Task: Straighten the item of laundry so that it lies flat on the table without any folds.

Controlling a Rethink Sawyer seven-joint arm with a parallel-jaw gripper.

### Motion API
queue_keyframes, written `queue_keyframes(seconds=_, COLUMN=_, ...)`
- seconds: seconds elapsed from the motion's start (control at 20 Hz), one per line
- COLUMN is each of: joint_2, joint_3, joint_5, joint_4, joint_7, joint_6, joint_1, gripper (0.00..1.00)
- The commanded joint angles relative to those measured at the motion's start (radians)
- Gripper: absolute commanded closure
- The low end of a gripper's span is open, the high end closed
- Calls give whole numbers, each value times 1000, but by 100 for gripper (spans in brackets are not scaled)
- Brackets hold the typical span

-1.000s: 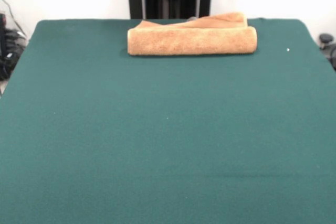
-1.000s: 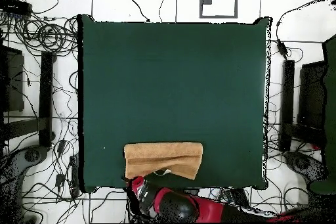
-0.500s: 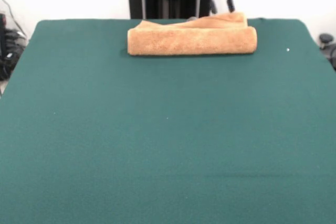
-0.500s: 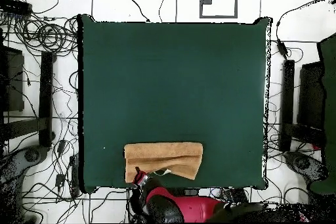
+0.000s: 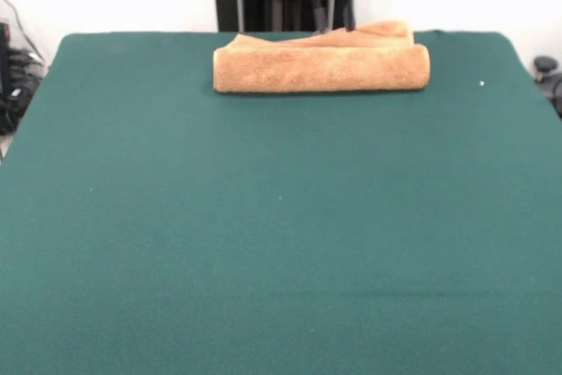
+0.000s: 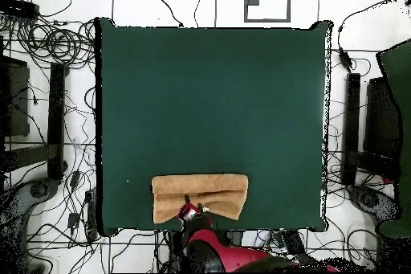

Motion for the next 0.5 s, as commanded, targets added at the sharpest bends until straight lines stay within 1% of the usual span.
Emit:
queue_keyframes(seconds=0.05, joint_2=69, joint_3=-31, joint_5=75, joint_4=-186, joint_7=146, joint_6=-123, joint_1=22, gripper=0)
queue_keyframes(seconds=0.1, joint_2=83, joint_3=0, joint_5=18, joint_4=-214, joint_7=126, joint_6=-89, joint_1=-20, gripper=0)
queue_keyframes(seconds=0.15, joint_2=93, joint_3=23, joint_5=-16, joint_4=-230, joint_7=118, joint_6=-64, joint_1=-49, gripper=0)
queue_keyframes(seconds=0.2, joint_2=111, joint_3=70, joint_5=-77, joint_4=-257, joint_7=109, joint_6=-14, joint_1=-105, gripper=0)
queue_keyframes(seconds=0.3, joint_2=139, joint_3=131, joint_5=-155, joint_4=-294, joint_7=96, joint_6=58, joint_1=-177, gripper=0)
queue_keyframes(seconds=0.4, joint_2=160, joint_3=169, joint_5=-205, joint_4=-320, joint_7=89, joint_6=103, joint_1=-221, gripper=0)
queue_keyframes(seconds=0.5, joint_2=177, joint_3=188, joint_5=-236, joint_4=-340, joint_7=85, joint_6=122, joint_1=-242, gripper=0)
